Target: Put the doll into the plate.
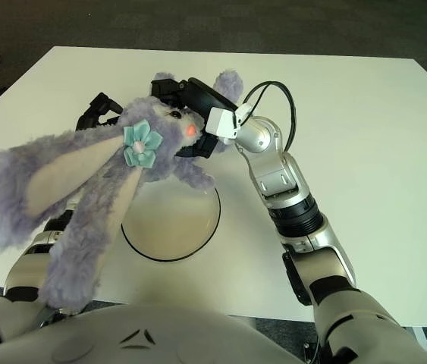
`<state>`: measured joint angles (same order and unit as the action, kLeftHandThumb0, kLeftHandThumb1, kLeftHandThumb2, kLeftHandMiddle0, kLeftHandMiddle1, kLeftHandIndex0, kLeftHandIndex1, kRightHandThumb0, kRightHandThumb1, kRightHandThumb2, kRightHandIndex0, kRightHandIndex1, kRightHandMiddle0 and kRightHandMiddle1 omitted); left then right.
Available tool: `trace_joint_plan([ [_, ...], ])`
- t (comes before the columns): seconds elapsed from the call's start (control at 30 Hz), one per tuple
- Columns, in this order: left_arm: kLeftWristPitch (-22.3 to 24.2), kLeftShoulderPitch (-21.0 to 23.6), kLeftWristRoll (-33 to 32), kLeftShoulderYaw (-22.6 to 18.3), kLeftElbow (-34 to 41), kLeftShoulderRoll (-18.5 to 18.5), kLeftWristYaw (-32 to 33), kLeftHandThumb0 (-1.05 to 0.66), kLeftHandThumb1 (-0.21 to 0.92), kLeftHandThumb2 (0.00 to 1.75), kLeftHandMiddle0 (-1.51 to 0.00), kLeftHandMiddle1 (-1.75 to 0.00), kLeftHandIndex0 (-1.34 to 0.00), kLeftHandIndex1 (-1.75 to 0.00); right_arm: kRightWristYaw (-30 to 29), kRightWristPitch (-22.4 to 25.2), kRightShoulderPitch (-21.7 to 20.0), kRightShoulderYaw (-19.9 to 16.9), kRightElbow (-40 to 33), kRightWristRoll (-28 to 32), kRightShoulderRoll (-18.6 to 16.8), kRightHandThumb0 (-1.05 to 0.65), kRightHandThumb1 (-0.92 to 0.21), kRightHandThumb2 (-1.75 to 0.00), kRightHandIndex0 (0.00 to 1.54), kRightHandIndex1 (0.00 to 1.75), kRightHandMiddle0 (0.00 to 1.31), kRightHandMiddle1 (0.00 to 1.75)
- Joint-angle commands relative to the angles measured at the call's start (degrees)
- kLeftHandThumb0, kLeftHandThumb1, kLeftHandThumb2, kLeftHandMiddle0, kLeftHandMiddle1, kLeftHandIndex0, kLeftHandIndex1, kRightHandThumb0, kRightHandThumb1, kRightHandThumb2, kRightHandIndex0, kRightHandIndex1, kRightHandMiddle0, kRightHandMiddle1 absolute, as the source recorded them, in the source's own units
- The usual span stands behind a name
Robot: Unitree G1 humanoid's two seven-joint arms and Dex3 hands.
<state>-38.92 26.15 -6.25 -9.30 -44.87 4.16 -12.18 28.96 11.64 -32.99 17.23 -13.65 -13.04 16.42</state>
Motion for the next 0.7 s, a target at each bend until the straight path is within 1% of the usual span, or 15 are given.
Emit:
trace_joint_plan([
  [0.0, -1.06, -6.27, -0.51, 0.01, -4.81, -3.52, 1.22, -0.44, 0.42, 1.18, -1.14, -1.75, -0.52, -1.75, -1.19, -1.07, -0.09, -0.05, -0.67, -0.51, -0.45, 0.57, -0.09, -1.59, 0.79, 1.75, 1.09, 1.75],
  [0.23, -0.89, -6.12, 0.82, 0.49, -4.92, -3.55, 3.01, -0.44, 0.44, 1.17, -1.15, -1.75, -0.52, -1.75, -2.12, -3.53, 0.39, 0.16, 0.77, -0.88, -0.56, 0.56, -0.10, -1.59, 0.79, 1.75, 1.08, 1.75],
  [0.37, -0.81, -5.97, 1.94, 0.89, -4.96, -3.49, 4.62, -0.44, 0.45, 1.15, -1.14, -1.75, -0.50, -1.75, -2.73, -6.63, 0.31, -0.16, 2.61, -0.66, -0.68, 0.56, -0.10, -1.58, 0.79, 1.75, 1.08, 1.75],
  [0.67, -0.11, -5.83, 2.51, 1.31, -4.58, -3.37, 5.73, -0.43, 0.48, 1.12, -1.14, -1.75, -0.48, -1.75, -1.79, -10.58, -1.00, -0.36, 4.75, -0.48, 0.16, 0.56, -0.10, -1.58, 0.79, 1.75, 1.08, 1.75],
])
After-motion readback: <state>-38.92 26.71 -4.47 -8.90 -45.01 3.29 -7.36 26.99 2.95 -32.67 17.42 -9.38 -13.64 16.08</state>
